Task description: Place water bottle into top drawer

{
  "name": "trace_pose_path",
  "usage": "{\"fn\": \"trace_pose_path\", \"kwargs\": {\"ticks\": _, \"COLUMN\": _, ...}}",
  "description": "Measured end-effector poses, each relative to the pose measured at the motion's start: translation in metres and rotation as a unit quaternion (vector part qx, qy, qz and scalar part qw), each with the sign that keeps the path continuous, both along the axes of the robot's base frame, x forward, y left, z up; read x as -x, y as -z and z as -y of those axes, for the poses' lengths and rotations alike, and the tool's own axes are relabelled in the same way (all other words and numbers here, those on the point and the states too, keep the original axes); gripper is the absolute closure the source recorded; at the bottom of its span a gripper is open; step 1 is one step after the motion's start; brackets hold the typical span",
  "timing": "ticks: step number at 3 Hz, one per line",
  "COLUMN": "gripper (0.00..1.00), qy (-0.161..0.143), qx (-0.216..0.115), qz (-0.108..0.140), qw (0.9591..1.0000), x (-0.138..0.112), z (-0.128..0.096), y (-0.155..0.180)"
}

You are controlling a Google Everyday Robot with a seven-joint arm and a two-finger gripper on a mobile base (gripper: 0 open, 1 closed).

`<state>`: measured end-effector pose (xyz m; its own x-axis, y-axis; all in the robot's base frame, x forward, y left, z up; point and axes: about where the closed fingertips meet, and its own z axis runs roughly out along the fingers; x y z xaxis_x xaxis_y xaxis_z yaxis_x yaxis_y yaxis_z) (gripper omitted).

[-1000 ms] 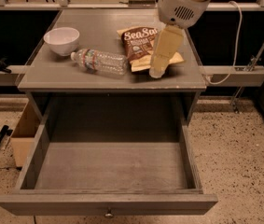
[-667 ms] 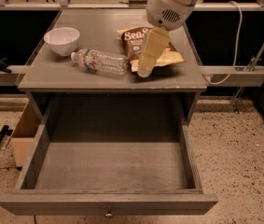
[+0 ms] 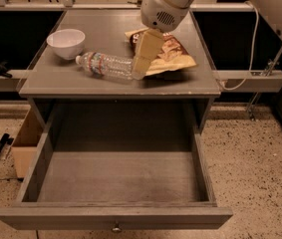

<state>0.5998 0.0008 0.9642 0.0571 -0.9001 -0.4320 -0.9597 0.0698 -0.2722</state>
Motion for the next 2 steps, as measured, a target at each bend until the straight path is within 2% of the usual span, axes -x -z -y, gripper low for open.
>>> {"fn": "trace_pose_path", "kwargs": {"ticks": 1, "gripper": 0.00, "qy": -0.022, "qx": -0.011, "qz": -0.017, "qw": 0.9996, "x": -0.0159, "z": -0.0374, "y": 0.0208}}
{"fn": "trace_pose_path", "kwargs": {"ticks": 2, "gripper": 0.00, "qy": -0.023, "qx": -0.008, "qz": -0.020, "qw": 0.9995, "x": -0.0182, "z": -0.0414, "y": 0.0228}}
